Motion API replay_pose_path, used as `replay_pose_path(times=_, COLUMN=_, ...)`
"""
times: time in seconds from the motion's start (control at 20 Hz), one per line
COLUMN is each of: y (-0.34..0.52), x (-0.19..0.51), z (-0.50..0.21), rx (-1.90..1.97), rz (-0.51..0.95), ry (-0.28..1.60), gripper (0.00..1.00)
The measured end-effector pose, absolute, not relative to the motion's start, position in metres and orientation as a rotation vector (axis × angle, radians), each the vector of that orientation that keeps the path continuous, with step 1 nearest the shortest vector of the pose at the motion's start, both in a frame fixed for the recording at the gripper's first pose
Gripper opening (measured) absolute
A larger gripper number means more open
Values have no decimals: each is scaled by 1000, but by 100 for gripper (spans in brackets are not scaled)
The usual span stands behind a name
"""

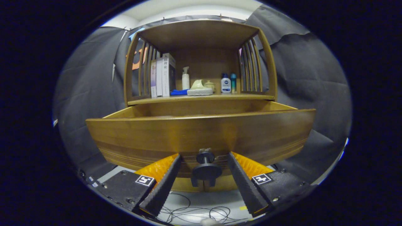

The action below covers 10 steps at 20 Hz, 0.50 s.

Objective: Pull open the drawer, take out the items inside it, and place them on the countertop above the cabinet.

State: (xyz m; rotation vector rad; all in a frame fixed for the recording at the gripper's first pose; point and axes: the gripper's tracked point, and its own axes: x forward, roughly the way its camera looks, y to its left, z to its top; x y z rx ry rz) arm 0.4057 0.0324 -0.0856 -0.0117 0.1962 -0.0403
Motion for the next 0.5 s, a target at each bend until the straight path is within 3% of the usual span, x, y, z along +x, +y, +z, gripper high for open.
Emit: replay_pose_path(times=0.5, y=41, x=484, z=-73, rx=-30, rz=-79, ry=184, gripper=98)
